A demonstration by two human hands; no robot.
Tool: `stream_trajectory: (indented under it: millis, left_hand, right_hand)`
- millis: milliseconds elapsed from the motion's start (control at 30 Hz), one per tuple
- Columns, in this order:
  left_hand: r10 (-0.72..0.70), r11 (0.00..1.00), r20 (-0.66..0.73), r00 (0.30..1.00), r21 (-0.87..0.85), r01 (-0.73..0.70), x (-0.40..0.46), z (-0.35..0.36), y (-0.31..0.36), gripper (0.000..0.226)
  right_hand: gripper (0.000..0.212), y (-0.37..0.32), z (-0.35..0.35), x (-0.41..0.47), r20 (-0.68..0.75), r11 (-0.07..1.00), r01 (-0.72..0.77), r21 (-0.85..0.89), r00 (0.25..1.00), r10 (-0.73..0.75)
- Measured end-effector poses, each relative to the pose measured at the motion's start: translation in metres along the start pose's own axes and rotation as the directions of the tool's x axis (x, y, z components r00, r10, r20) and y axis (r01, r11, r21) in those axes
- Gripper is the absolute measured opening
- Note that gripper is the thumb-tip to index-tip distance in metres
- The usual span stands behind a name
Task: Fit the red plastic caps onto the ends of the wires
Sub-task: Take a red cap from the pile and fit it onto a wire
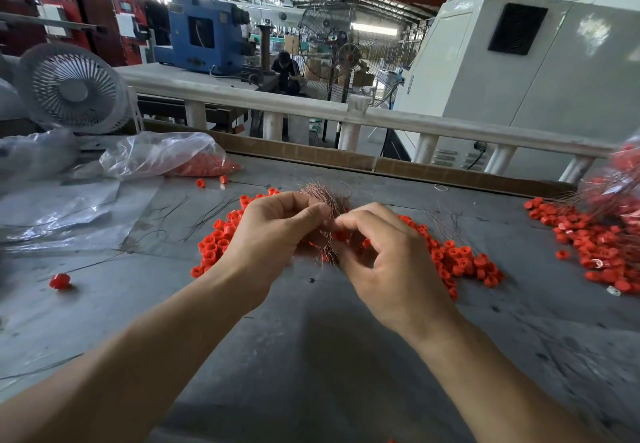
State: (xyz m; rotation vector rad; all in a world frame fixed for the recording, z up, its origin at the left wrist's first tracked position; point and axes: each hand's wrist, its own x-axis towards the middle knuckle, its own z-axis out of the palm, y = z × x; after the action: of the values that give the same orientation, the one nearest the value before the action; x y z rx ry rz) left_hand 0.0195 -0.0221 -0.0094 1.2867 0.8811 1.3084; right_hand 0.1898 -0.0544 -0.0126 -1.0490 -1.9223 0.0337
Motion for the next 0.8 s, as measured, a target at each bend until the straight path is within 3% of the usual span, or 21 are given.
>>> stream_trajectory:
  millis: [333,800]
  left_hand:
    - [0.006,0.997,-0.117,0.993,0.075,0.003,0.0024,-0.0035,-0.0006,0.011]
    - [-0.044,0.998,-0.155,0.987,-0.043,0.037,0.0024,-0.0049,0.0051,0.023]
  right_hand:
    - [0.015,-0.001,-0.0004,-0.0025,0.098,0.997,-0.074,-0.009,0.992,0.075]
    - [0.015,-0.0004,-0.0034,-0.0024,0.093,0.988,-0.153,-0.018,0.984,0.154]
